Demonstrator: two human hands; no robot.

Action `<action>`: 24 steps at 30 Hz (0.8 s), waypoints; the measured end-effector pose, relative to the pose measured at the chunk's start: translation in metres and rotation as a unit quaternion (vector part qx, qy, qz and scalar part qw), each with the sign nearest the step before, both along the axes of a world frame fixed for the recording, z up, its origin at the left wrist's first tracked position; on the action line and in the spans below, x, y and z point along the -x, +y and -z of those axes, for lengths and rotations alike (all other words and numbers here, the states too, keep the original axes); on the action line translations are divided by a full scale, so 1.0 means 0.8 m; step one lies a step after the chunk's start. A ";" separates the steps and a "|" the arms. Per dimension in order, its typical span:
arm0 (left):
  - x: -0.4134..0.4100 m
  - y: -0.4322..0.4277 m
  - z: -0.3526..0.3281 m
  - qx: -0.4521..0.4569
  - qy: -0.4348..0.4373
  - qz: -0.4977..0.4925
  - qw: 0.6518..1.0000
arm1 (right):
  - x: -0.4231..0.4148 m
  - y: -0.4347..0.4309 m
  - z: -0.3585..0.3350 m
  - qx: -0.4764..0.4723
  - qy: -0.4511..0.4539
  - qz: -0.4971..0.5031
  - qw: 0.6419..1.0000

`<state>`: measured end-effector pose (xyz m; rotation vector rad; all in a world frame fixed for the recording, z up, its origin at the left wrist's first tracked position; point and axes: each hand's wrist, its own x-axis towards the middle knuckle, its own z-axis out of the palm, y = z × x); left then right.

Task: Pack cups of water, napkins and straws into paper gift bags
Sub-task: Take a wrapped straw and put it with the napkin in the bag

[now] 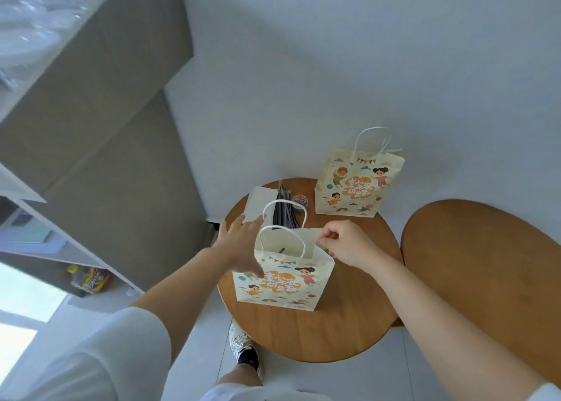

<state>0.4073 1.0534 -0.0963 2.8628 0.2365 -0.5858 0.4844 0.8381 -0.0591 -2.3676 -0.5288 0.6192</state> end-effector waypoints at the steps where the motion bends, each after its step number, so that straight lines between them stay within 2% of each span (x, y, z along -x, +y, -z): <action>1: 0.000 -0.007 0.001 0.016 -0.029 -0.018 0.999 | 0.006 0.000 -0.004 0.005 0.015 -0.016 1.000; 4: -0.002 -0.026 0.009 0.157 -0.124 -0.122 0.972 | 0.025 0.008 -0.015 0.007 0.097 -0.043 0.994; 6: -0.006 -0.034 0.018 0.218 -0.141 -0.165 0.952 | 0.037 0.016 -0.013 0.017 0.125 -0.064 0.990; 8: -0.012 -0.039 0.025 0.188 -0.162 -0.155 0.956 | 0.050 0.026 -0.001 -0.006 0.108 -0.057 0.992; 10: -0.018 -0.043 0.028 0.130 -0.178 -0.128 0.967 | 0.058 0.035 0.014 -0.046 0.044 -0.025 0.998; 14: -0.027 -0.044 0.026 0.088 -0.142 -0.117 0.979 | 0.047 0.044 0.031 -0.054 -0.080 -0.026 0.995; 24: -0.036 -0.036 0.024 0.085 -0.109 -0.117 0.983 | 0.016 0.072 0.038 0.029 -0.153 -0.082 0.984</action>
